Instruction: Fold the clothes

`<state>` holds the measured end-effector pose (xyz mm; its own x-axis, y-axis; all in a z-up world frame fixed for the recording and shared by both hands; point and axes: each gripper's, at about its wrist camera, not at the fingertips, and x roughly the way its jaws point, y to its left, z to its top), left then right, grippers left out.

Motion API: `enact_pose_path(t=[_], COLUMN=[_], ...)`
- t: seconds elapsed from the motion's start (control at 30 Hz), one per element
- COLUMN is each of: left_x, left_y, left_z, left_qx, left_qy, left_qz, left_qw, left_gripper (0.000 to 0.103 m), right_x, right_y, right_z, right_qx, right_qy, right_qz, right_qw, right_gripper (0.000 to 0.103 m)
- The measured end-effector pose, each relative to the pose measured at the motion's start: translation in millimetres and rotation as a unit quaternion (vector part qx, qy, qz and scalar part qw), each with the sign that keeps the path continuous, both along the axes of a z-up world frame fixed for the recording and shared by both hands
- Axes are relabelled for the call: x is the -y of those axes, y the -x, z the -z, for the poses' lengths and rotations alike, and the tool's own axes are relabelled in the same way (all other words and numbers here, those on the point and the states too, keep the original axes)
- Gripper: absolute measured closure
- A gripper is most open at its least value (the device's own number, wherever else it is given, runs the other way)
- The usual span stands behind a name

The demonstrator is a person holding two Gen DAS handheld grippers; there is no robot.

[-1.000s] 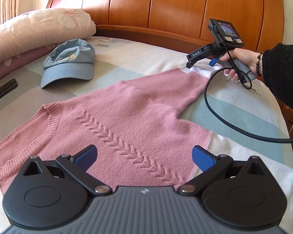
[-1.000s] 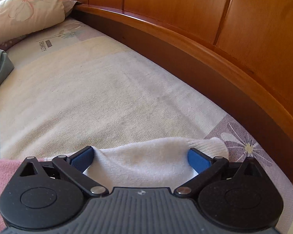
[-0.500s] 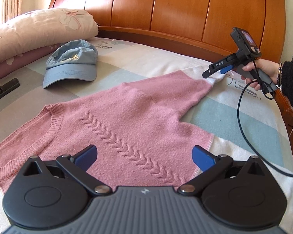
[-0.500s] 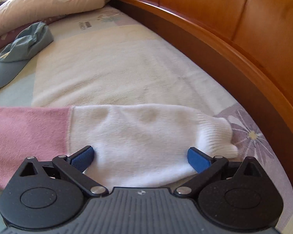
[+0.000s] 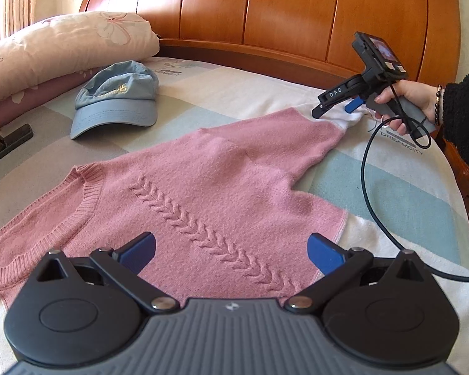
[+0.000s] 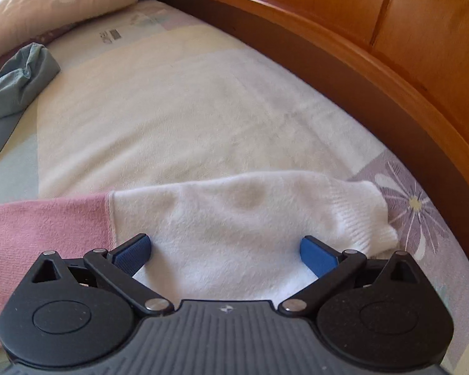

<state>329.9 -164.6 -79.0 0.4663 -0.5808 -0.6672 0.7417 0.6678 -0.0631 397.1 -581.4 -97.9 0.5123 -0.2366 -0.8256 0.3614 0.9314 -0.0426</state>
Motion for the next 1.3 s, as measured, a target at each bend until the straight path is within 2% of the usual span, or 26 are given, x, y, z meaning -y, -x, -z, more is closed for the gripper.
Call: enact_pose_path(t=[0.13, 0.27, 0.33, 0.43, 0.53, 0.6, 0.7, 0.83, 0.97, 1.07, 1.17, 1.3], left_x=[1, 0, -2, -4, -5, -5, -6, -9, -11, -11, -12, -16], left_y=[-1, -1, 0, 1, 3, 4, 4, 3, 3, 4, 3, 1], left_z=[3, 3, 0, -5, -8, -10, -12, -13, -14, -14, -15, -16], left_qx=[-0.003, -0.002, 0.0, 0.003, 0.006, 0.008, 0.007, 0.004, 0.001, 0.003, 0.002, -0.001], left_qy=[-0.004, -0.003, 0.002, 0.01, 0.016, 0.018, 0.021, 0.024, 0.027, 0.023, 0.024, 0.032], left_qz=[-0.001, -0.001, -0.001, -0.001, 0.0, 0.002, 0.004, 0.005, 0.005, 0.006, 0.005, 0.002], left_qw=[1.0, 1.0, 1.0, 0.9999, 0.9999, 0.9998, 0.9997, 0.9997, 0.9996, 0.9997, 0.9997, 0.9995], left_gripper=[0.001, 0.001, 0.001, 0.001, 0.001, 0.001, 0.001, 0.001, 0.001, 0.001, 0.001, 0.001], right_x=[37, 21, 2, -32, -65, -81, -88, -94, -112, -130, -139, -159], right_y=[4, 7, 15, 27, 29, 30, 34, 48, 40, 19, 6, 36], right_z=[4, -6, -17, -31, -31, -26, -12, -16, -34, -30, -4, 8], right_qx=[0.041, 0.034, 0.048, 0.072, 0.07, 0.069, 0.038, 0.024, 0.06, 0.077, 0.049, 0.051], right_qy=[-0.01, 0.009, -0.011, -0.084, -0.144, -0.157, -0.134, -0.109, -0.122, -0.125, -0.097, -0.006], right_qz=[0.048, 0.042, 0.018, -0.048, -0.105, -0.128, -0.127, -0.123, -0.149, -0.163, -0.158, -0.192], right_qw=[0.998, 0.998, 0.999, 0.993, 0.982, 0.977, 0.982, 0.986, 0.979, 0.976, 0.982, 0.98], right_gripper=[0.0, 0.0, 0.0, 0.0, 0.0, 0.0, 0.0, 0.0, 0.0, 0.0, 0.0, 0.0])
